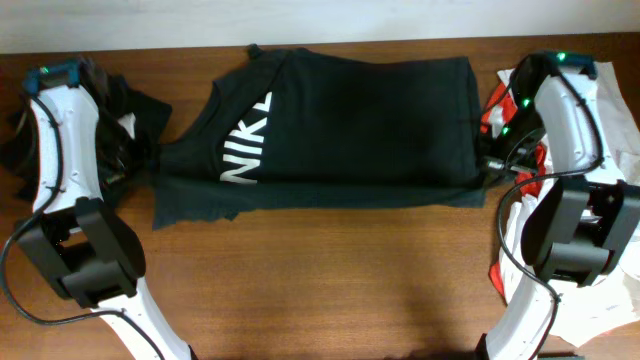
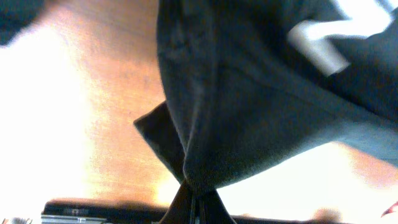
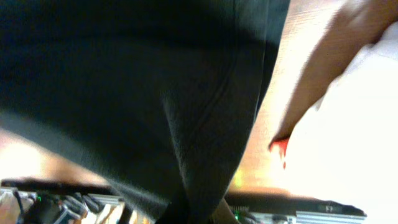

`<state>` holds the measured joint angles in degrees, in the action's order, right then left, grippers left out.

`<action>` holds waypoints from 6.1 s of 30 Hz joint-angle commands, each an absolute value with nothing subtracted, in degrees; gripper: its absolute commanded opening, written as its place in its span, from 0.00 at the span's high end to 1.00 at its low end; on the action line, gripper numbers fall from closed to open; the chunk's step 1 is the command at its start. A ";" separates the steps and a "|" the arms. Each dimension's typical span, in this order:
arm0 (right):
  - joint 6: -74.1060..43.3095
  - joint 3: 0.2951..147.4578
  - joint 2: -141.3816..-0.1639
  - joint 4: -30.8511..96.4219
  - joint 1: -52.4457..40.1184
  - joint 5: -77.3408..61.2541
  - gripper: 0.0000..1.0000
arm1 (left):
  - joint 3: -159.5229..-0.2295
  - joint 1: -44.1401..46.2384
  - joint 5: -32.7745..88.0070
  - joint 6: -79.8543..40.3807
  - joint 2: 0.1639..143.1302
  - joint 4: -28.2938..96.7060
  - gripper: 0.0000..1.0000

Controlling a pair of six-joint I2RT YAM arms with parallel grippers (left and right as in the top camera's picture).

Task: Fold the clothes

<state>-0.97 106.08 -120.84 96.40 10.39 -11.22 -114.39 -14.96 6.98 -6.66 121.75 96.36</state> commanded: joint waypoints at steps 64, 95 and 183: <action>-11.27 67.40 -114.89 50.63 11.27 -0.40 0.90 | -57.32 -18.20 21.82 -7.62 83.66 37.80 0.58; -11.25 67.40 -114.89 50.72 11.27 -0.80 0.86 | -76.01 8.60 20.16 -6.79 104.33 46.52 0.96; -10.83 93.56 -110.02 85.03 11.27 -6.42 0.28 | -91.98 -6.44 23.62 -13.43 127.52 1.37 0.99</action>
